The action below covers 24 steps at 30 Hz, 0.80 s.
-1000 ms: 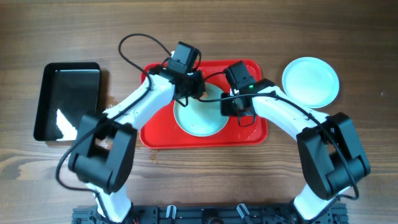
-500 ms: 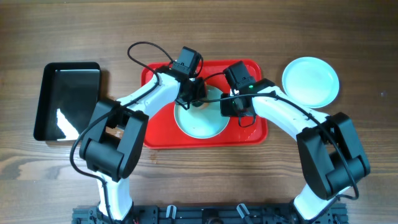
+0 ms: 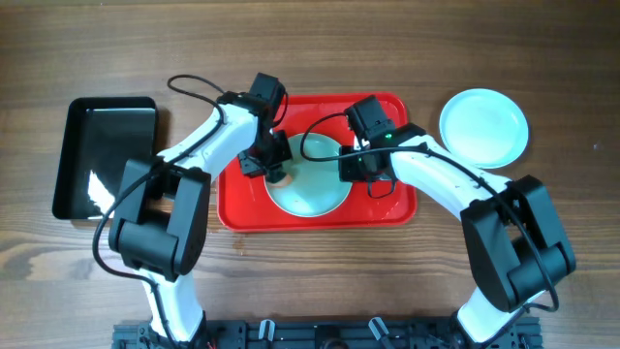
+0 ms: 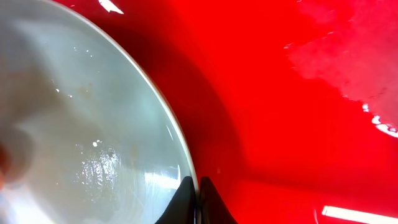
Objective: Clean dirty plates on tray and stack at the side
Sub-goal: 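Keep scrubbing the plate's inner surface with the sponge in circles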
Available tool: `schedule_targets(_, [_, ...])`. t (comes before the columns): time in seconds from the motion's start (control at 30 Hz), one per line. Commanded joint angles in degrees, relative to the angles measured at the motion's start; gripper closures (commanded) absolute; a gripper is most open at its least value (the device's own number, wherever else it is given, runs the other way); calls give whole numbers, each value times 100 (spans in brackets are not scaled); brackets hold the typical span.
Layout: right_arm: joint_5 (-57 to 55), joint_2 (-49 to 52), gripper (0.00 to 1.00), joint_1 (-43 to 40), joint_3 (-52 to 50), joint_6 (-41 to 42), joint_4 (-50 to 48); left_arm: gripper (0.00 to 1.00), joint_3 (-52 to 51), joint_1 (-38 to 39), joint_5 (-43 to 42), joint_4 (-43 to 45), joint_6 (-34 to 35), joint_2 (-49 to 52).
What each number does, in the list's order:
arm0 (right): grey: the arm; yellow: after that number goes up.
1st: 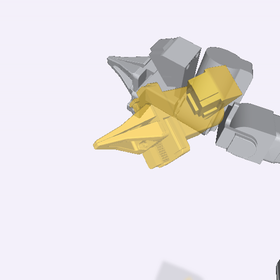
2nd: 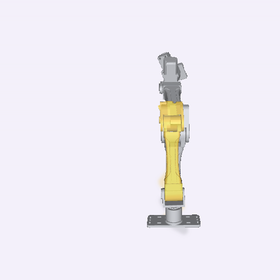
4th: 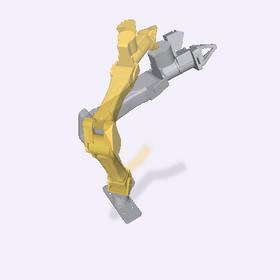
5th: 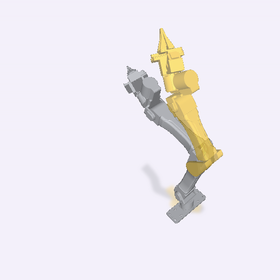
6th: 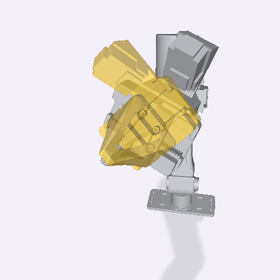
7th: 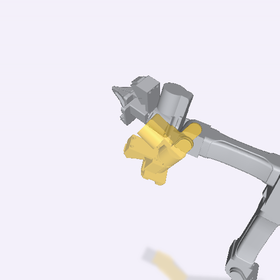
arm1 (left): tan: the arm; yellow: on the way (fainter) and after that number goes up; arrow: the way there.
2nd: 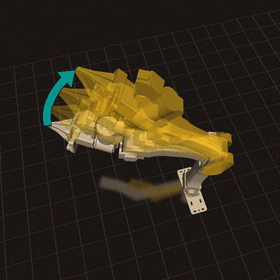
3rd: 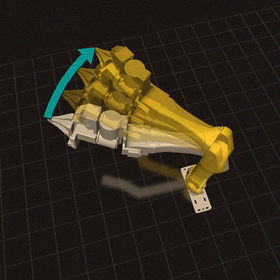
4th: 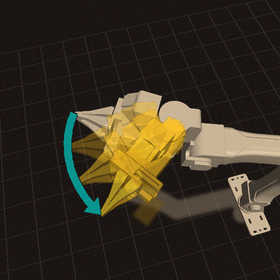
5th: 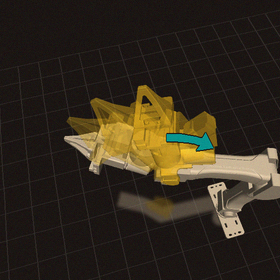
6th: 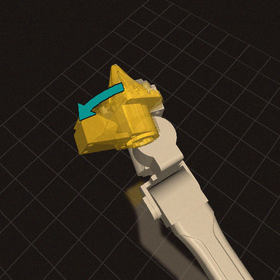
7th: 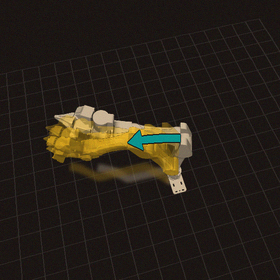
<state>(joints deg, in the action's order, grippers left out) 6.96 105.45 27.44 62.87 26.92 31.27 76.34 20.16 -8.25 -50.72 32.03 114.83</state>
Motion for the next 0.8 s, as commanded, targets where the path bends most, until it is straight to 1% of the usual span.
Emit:
schedule_targets(0.0, [-387,72,96,-94,31,11,74,96,-138,-319,813,-350,-31,94])
schedule_targets(0.07, [-413,72,96,-94,28,9,74,96,-74,-334,811,-402,-184,-107])
schedule_targets(0.17, [-448,72,96,-94,31,20,74,96,-31,-330,664,-396,-201,-439])
schedule_targets(0.27, [-448,72,95,-94,31,22,74,96,-28,-328,42,-356,-227,-719])
schedule_targets(0.3, [-448,72,95,-94,31,22,72,96,-28,-313,-374,-319,-354,-798])
schedule_targets(0.37, [-446,72,96,-94,31,24,61,96,-28,-258,-785,-271,-463,-822])
schedule_targets(0.47, [-444,72,96,-94,31,24,48,96,-44,-149,-800,-219,-459,-780])
schedule_targets(0.67, [-439,72,96,-94,28,26,35,96,-140,221,-1178,413,-457,-647])
schedule_targets(0.77, [-439,72,96,-94,31,28,35,96,-140,479,-1231,680,-455,-636])
